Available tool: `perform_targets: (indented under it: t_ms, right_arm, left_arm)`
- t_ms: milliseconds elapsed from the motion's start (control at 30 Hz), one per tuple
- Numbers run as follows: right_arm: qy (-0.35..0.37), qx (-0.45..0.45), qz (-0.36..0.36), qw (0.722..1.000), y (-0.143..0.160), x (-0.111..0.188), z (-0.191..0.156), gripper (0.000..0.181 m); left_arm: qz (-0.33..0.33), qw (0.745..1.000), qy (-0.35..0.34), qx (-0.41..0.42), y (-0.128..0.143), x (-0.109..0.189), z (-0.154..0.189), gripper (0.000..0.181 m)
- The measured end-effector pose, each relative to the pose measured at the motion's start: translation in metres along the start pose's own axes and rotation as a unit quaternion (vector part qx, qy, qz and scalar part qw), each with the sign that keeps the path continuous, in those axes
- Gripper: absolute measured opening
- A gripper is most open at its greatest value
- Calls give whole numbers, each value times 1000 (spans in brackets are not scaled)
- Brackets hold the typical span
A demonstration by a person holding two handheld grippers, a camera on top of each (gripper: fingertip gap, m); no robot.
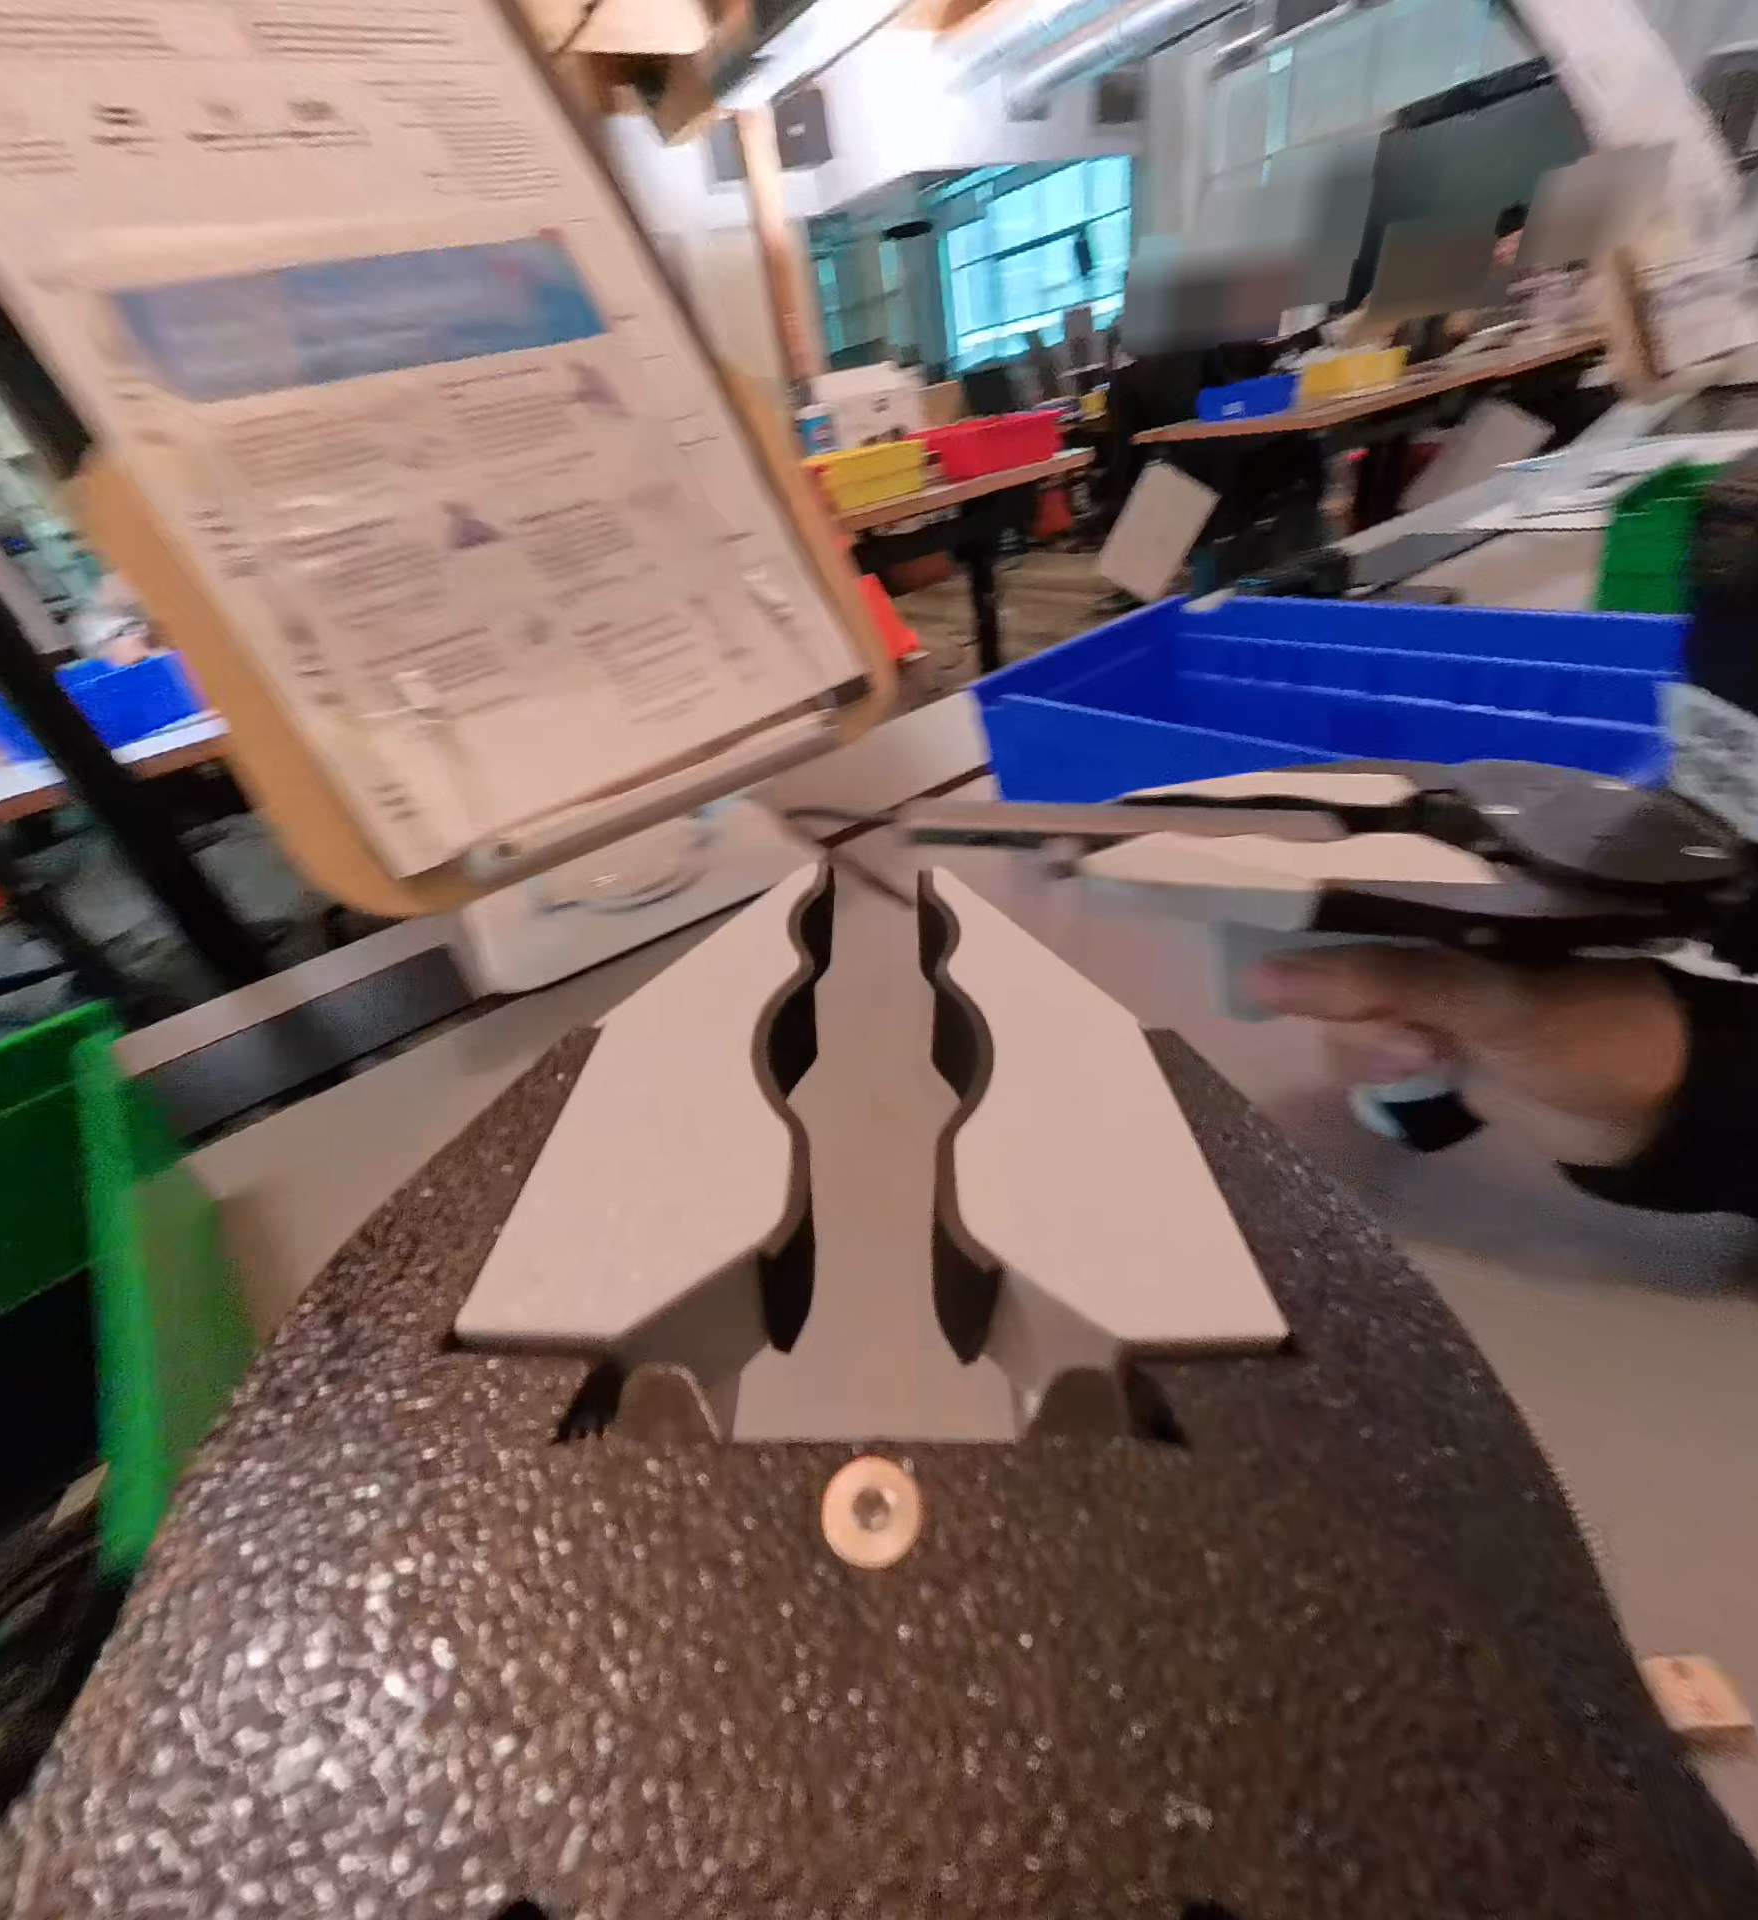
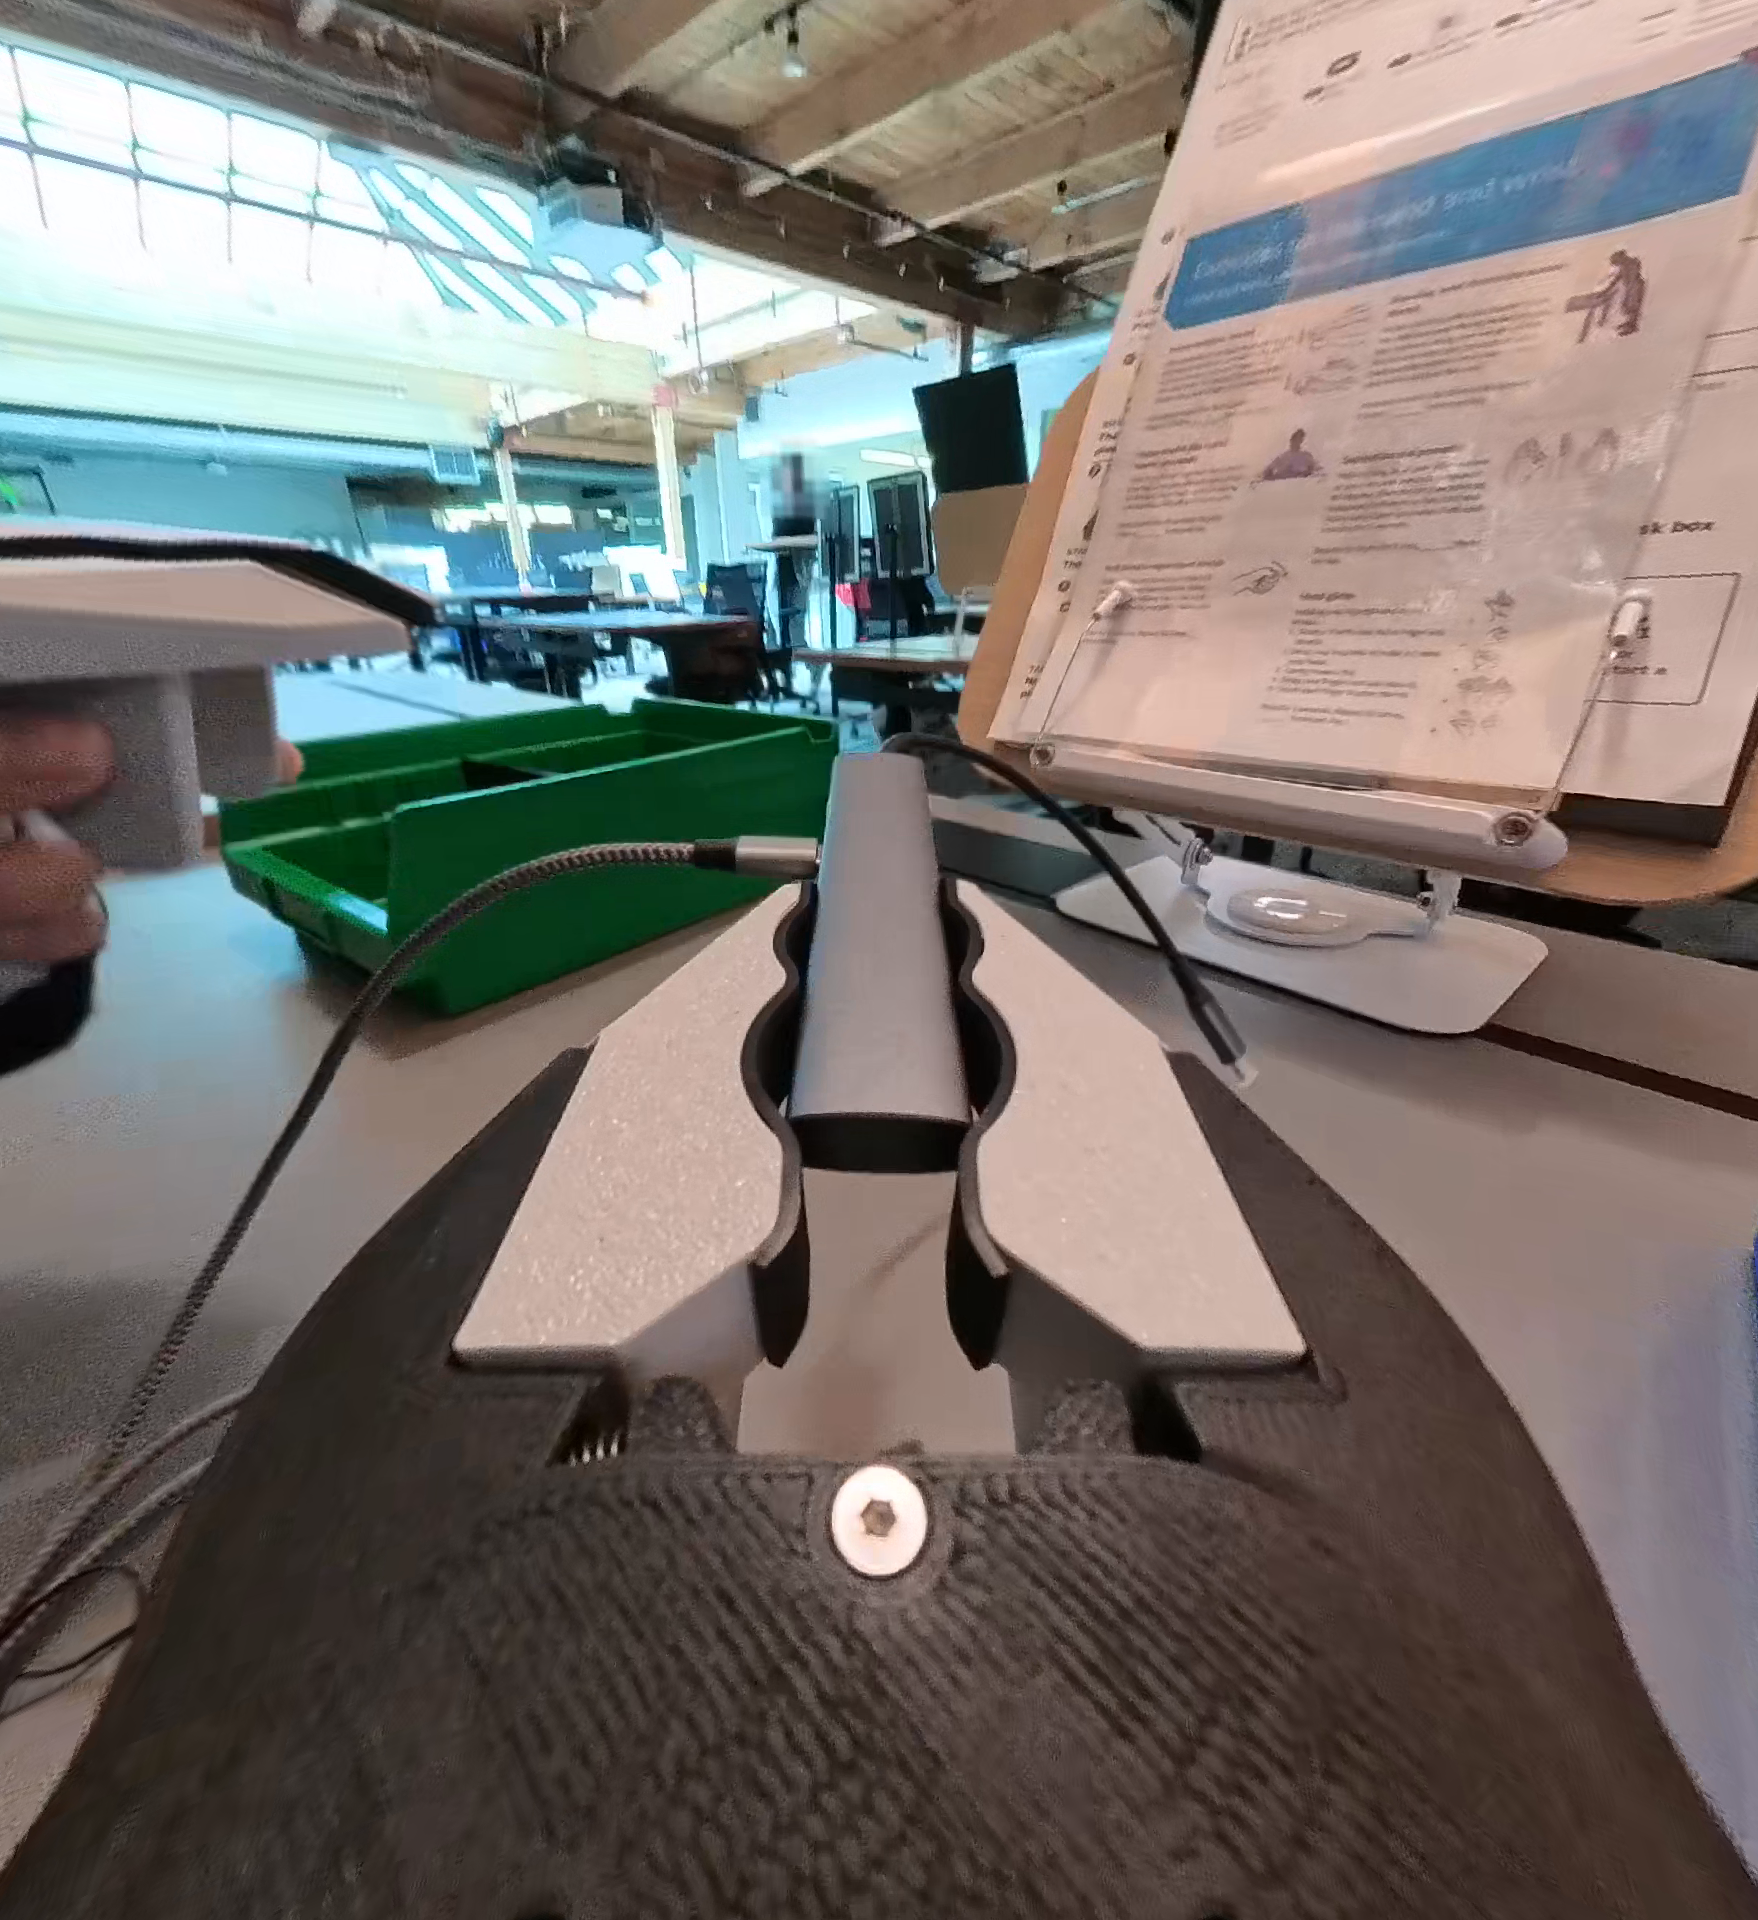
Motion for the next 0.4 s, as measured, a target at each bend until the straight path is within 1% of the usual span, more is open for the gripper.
perform_targets:
  t_ms: [67, 133, 200, 300, 333, 400]
  right_arm:
    - [6, -15, 6, 1000, -2, 1, 7, 22]
    - [11, -18, 8, 1000, -4, 1, 10, 22]
    - [6, -14, 12, 1000, -6, -1, 9, 22]
    - [-5, 4, 4, 1000, -4, -2, 3, 22]
    - [-10, 8, 0, 1000, -2, -2, 1, 22]
    - [-17, 12, -4, 1000, 0, -3, -1, 22]
  left_arm:
    - [-32, 998, -51, 12, -6, 25, -33, 13]
    - [-106, 989, -99, 43, -3, 52, -74, 17]
    - [-205, 966, -140, 76, 7, 76, -116, 31]
    - [-331, 922, -174, 98, 25, 100, -170, 43]
    - [-361, 910, -175, 106, 31, 105, -184, 45]
    - [-408, 890, -152, 133, 42, 110, -206, 45]
Point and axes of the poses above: each gripper's, where its closed fingertips meet, x back along the fingers, y out of its underside, z = x × y across the jaws, the point moved 10 cm from there along x, back along the fingers, and after that the axes turned 11 degrees about y, right-handed, at the moved point
